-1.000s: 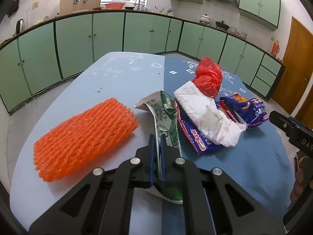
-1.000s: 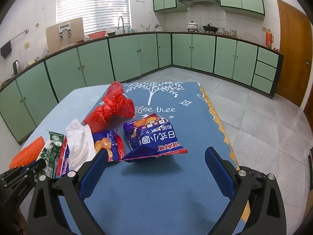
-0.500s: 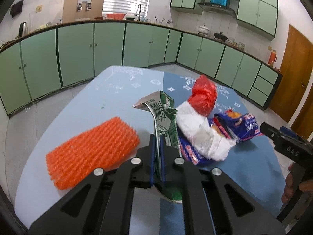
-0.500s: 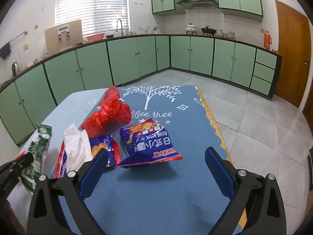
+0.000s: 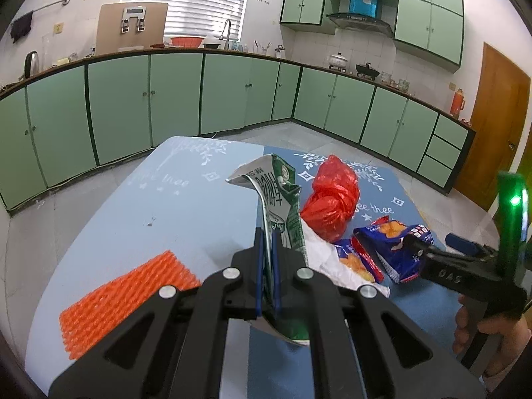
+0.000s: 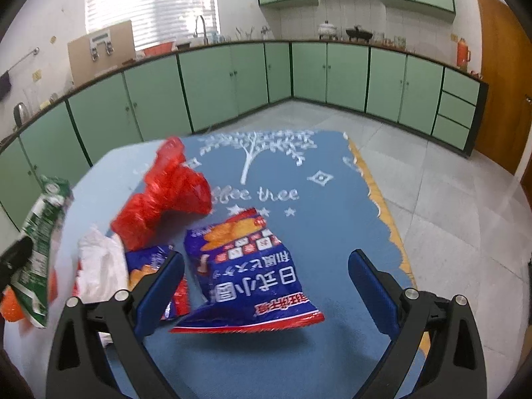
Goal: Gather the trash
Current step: 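Grasp the blue snack bag with the right tool while the left tool holds the wrapper, then carry the wrapper and blue bag over the bin and open both tools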
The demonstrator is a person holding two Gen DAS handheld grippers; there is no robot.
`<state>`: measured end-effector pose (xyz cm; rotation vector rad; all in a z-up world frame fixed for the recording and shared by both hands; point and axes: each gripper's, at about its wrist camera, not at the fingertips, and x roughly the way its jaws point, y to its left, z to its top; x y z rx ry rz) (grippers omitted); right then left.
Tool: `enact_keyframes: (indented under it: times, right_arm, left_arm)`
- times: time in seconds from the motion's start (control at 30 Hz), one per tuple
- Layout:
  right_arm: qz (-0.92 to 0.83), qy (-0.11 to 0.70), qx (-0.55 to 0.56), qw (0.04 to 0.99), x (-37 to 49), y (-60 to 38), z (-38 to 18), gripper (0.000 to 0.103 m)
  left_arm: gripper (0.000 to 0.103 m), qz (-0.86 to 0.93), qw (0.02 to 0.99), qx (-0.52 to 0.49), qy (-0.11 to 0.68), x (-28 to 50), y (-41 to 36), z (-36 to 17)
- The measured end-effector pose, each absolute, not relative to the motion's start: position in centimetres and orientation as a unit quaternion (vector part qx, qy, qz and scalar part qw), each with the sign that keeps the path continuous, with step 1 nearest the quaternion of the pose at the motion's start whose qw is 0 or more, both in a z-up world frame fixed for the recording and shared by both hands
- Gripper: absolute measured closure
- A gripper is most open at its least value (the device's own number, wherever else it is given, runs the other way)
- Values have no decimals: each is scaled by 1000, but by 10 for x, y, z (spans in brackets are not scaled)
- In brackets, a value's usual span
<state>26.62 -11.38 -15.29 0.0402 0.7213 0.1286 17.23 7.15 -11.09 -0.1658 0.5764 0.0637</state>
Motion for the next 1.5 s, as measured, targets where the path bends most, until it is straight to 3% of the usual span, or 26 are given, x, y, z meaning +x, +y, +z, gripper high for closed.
enact_keyframes:
  times: [0.1,0.17,0.2,0.27,0.37,0.6,0.97,1.5]
  right_arm:
    - [81,371,30,925,271,-116,-161,27]
    - [92,384,30,918,273,-115,-165,49]
    - [98,385,31,917,272,-115,-166,51]
    - [108,379,31,918,269,-114,-164,67]
    - [117,367,23,922,260,-113,-156,74]
    - [112,338,52,933,230,-143,-131,76]
    - [13,315,87,945,158,-255,-107,76]
    - [-131,341,122,923,93,-385,-142,76]
  left_arm:
    - [99,31,955,-78,285,175,71,-112]
    - [99,29,954,-79,287,177,69,-112]
    - [99,28,954,-79,287,178,69,-112]
    - [99,27,954,-78,287,179,67,-111]
    - [99,20,955,-76,285,178,63,-109]
    - [99,-11,960,-67,272,172,38,-96]
    - [99,-137,952,-51,267,168,-71,-86]
    - [99,-301,902,-17,308,177,-252,-124]
